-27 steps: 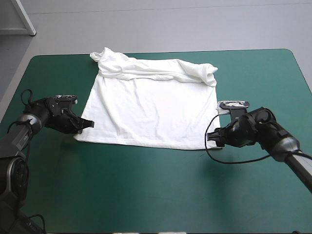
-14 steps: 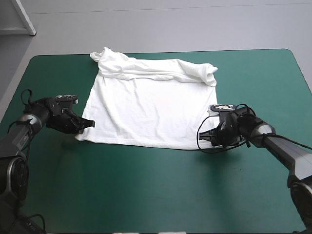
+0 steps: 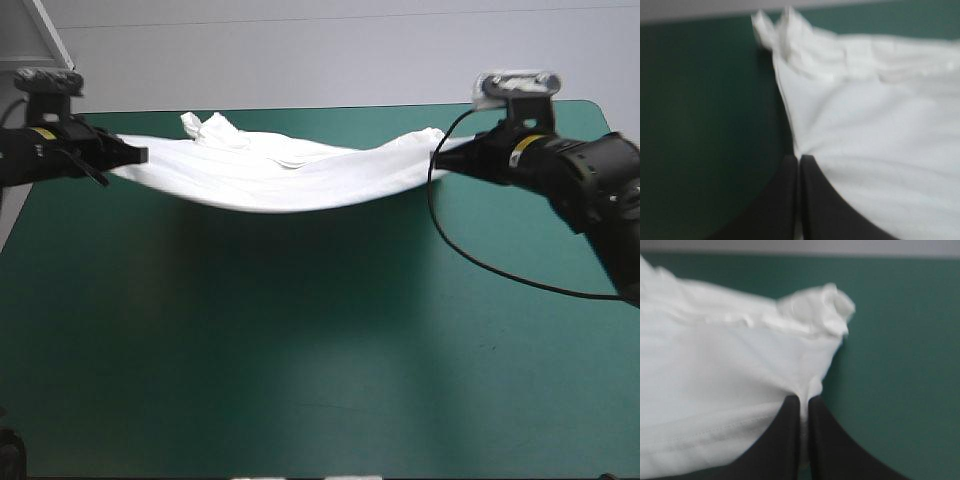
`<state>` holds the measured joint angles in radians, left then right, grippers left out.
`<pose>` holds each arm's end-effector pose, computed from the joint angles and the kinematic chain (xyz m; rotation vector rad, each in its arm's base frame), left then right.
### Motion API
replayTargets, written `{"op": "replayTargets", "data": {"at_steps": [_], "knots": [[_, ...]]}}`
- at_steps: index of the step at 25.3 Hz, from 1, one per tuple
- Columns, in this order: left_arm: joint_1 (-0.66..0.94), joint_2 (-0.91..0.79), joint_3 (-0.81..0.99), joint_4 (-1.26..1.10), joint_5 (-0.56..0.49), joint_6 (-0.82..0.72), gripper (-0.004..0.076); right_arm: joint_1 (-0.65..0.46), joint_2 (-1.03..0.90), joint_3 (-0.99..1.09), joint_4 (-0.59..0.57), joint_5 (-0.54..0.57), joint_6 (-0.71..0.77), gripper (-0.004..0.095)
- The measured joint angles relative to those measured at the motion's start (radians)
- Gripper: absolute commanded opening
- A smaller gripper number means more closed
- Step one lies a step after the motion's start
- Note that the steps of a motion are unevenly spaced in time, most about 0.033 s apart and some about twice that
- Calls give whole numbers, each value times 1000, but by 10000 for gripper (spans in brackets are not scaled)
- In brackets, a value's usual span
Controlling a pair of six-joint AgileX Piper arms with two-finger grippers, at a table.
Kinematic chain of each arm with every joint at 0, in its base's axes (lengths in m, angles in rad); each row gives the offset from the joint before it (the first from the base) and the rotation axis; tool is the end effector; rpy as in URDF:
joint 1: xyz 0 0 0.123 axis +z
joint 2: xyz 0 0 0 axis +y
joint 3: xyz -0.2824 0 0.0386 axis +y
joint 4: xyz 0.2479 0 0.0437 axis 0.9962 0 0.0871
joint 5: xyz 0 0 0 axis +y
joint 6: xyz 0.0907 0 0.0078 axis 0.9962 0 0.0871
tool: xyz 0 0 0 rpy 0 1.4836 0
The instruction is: Fold the cloth
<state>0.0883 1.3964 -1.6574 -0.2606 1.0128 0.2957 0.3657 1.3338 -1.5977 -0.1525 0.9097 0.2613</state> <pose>0.2886 0.0056 0.4602 0.1946 2.1951 -0.1088 0.2616 0.0885 0.4658 -0.1395 2.1205 0.1888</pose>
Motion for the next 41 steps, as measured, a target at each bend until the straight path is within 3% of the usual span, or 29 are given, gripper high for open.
{"op": "replayTargets", "data": {"at_steps": [5,14,25,32,41], "knots": [[0,-48,-385,-1,23,-5,-10,0,-52,-339,-14,30,-74,-18],[0,-59,-889,135,25,-7,-10,0,-97,-818,-13,50,-200,-18],[-5,-8,-970,54,-20,-7,-10,0,-43,-877,10,-9,-218,-18],[-5,215,-952,-133,-45,-7,-10,0,148,-862,24,-147,-220,-18],[-5,286,-944,-185,-273,51,-10,0,263,-857,-5,-592,-207,-18]]}}
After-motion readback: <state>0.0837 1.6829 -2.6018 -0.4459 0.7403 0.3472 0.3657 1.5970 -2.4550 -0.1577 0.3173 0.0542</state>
